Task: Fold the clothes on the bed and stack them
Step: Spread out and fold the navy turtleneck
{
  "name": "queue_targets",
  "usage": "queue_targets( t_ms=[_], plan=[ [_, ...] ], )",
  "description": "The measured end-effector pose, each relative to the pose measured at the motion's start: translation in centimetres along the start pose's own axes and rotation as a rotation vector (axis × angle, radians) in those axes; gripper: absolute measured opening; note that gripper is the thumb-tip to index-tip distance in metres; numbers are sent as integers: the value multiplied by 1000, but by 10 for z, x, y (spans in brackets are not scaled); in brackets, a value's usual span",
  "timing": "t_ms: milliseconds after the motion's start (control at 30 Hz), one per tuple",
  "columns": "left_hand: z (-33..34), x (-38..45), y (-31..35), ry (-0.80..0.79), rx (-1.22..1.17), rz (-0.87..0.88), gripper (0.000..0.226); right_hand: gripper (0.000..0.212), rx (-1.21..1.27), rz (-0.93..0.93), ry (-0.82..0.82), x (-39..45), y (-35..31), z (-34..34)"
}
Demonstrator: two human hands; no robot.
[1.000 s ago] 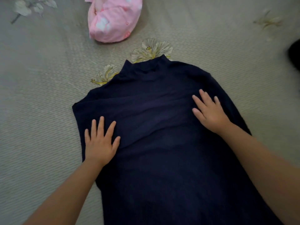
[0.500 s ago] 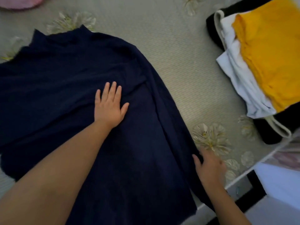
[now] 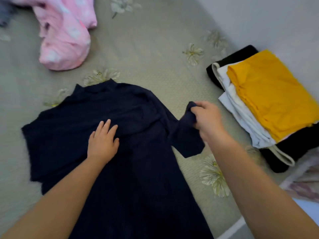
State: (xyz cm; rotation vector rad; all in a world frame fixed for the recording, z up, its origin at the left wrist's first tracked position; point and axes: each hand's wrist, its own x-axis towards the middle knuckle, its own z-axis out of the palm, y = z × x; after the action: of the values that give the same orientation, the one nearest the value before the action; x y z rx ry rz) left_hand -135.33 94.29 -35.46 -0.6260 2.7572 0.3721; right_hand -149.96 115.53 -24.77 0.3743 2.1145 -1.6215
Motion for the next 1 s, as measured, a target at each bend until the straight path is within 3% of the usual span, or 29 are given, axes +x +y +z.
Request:
queue_targets(
  t_ms=[100,167,233,333,433,500,600,667,733,833,900,933,1000],
  plan=[
    [-16,-39,-57,69,-105,-165,47,20,173,103,-286,-37,-3,94],
    [-23,-66,-101,90,-118,-269,46,39,248,218,-535,-60,11,148],
    [-23,-88,-141,109,-109,-307,43,53,211,297,-666,-70,36,179],
    [-15,-102,-176,85,-155,-332,42,42,-201,127,-560,-62,71,187],
    [1,-93,-171,49,-319,-362,53,36,-712,-262,-347,-39,100,166],
    [16,-78,-158,35,-410,-356,68,48,-1112,-479,-310,-22,115,145],
    [29,-52,-143,-1,-413,-467,74,73,-1730,-474,-364,-10,133,117],
    [27,-37,-143,65,-597,-594,54,68,-1742,-506,-348,-11,134,111],
    [18,-29,-147,206,-795,-568,30,51,-1613,-634,-301,-8,135,112],
    [-3,-24,-165,532,-731,-326,21,43,-1434,-842,-188,-2,125,125],
    [-13,-22,-183,706,-622,-253,20,39,-1316,-974,-123,-1,121,139],
    [-13,-22,-193,734,-576,-254,22,38,-1328,-991,-128,-3,120,148],
    [-8,-24,-211,613,-502,-305,26,45,-1455,-940,-274,-9,122,161]
  ],
)
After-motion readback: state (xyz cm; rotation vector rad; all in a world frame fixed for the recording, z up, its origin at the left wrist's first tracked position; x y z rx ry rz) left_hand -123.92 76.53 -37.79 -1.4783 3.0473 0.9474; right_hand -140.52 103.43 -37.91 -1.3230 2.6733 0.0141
